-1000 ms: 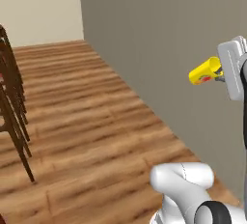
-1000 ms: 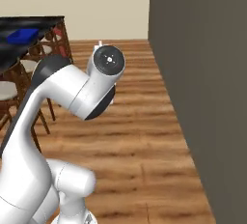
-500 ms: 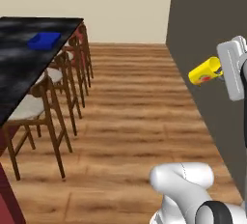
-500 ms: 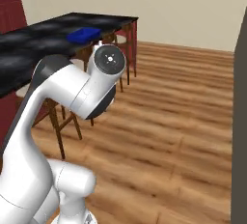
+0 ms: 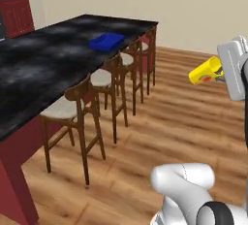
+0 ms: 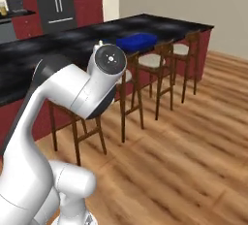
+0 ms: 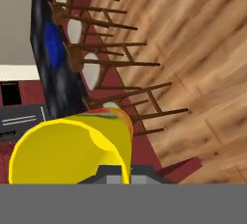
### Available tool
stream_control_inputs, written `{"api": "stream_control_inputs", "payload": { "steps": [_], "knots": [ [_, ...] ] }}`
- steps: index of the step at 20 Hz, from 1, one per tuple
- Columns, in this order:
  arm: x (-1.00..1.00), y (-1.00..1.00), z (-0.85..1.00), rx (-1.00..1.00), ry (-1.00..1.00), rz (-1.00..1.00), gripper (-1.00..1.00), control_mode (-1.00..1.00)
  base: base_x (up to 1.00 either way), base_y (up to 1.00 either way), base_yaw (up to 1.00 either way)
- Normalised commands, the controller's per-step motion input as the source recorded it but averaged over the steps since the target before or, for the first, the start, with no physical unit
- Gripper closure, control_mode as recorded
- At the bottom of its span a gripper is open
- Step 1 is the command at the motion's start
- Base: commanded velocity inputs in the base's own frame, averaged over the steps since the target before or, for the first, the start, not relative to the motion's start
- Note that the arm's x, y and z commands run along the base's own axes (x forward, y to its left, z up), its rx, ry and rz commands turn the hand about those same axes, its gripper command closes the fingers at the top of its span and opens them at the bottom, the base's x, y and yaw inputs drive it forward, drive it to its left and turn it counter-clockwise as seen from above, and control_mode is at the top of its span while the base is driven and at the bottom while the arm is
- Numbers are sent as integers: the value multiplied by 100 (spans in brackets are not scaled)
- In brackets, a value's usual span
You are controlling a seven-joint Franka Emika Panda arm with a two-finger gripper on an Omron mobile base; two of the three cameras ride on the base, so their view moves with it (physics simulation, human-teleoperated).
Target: There is a tray on the dining counter. Grab the cup, mug, and pitcher and place them on the tray. The pitcher may be placed next to the tray if it cannot fit the tray.
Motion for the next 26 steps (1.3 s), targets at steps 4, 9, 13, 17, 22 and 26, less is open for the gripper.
{"api": "stream_control_inputs", "payload": {
  "steps": [4,9,13,17,22,26],
  "knots": [
    [0,0,0,0,0,0,100,100,100,-89,61],
    [0,0,0,0,0,0,100,100,96,-99,56],
    [0,0,0,0,0,0,100,100,85,-100,54],
    [0,0,0,0,0,0,100,100,73,-100,51],
    [0,0,0,0,0,0,100,100,62,-100,44],
    [0,0,0,0,0,0,100,100,55,-100,40]
  ]
}}
